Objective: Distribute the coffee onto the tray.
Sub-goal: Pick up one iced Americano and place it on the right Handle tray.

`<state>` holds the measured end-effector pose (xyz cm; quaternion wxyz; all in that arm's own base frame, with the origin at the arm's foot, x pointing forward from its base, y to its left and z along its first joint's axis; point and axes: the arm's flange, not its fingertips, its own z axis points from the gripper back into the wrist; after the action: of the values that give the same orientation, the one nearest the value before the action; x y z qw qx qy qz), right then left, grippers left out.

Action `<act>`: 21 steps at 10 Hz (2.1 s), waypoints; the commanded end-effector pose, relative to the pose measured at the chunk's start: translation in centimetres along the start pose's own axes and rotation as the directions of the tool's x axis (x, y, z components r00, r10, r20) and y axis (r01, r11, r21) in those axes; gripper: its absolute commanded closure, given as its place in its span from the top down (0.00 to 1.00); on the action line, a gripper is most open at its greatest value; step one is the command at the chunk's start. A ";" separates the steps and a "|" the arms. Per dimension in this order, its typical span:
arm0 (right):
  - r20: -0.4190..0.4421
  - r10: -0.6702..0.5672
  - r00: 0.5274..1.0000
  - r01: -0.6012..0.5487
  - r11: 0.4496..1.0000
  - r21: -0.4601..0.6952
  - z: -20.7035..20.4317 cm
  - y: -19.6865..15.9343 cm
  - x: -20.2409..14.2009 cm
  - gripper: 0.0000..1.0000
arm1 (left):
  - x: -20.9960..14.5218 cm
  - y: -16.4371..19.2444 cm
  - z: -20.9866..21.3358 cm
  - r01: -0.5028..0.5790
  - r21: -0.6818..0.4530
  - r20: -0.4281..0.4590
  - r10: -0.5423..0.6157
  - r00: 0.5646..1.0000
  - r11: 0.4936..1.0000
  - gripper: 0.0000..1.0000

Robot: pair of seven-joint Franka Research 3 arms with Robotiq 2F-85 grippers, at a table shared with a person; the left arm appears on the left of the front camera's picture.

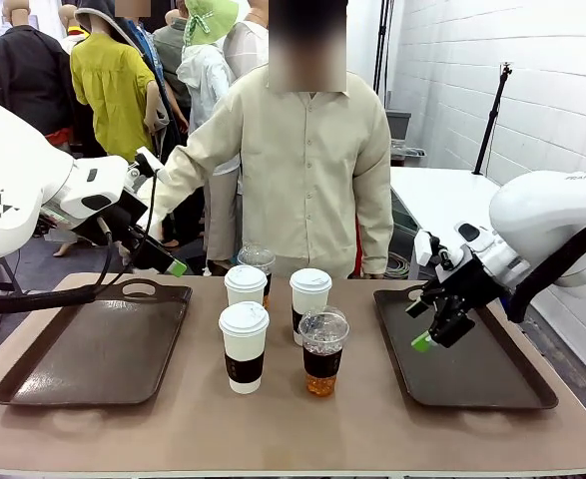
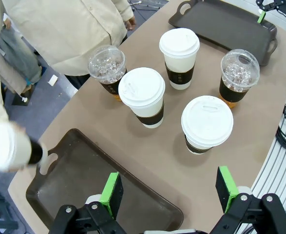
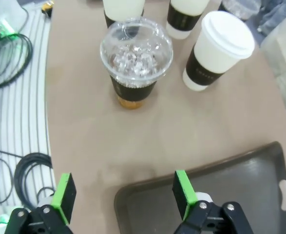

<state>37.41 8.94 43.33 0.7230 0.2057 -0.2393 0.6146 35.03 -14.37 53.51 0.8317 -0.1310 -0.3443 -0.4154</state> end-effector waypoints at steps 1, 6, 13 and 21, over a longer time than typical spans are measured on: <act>0.052 -0.004 0.999 0.004 1.000 0.011 -1.3 -0.9 -1.2 1.00 | -0.1 -0.1 0.0 -0.005 -0.006 -0.006 0.005 1.000 1.000 1.00; 0.027 -0.009 1.000 0.009 1.000 0.006 -0.5 -0.3 -0.5 1.00 | -0.1 -0.1 0.0 -0.005 -0.006 -0.006 0.005 1.000 1.000 1.00; 0.201 0.031 0.979 -0.042 0.998 0.050 -5.5 -4.2 -3.5 1.00 | -0.1 -0.1 0.0 -0.005 -0.006 -0.006 0.005 1.000 1.000 1.00; 0.486 0.045 0.873 -0.075 0.996 0.042 -13.3 -7.1 -7.1 1.00 | -0.1 -0.1 0.0 -0.005 -0.006 -0.006 0.005 1.000 1.000 1.00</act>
<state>43.86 9.62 29.49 0.6362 0.3511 -0.3801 0.5722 35.03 -14.37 53.49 0.8316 -0.1316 -0.3442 -0.4155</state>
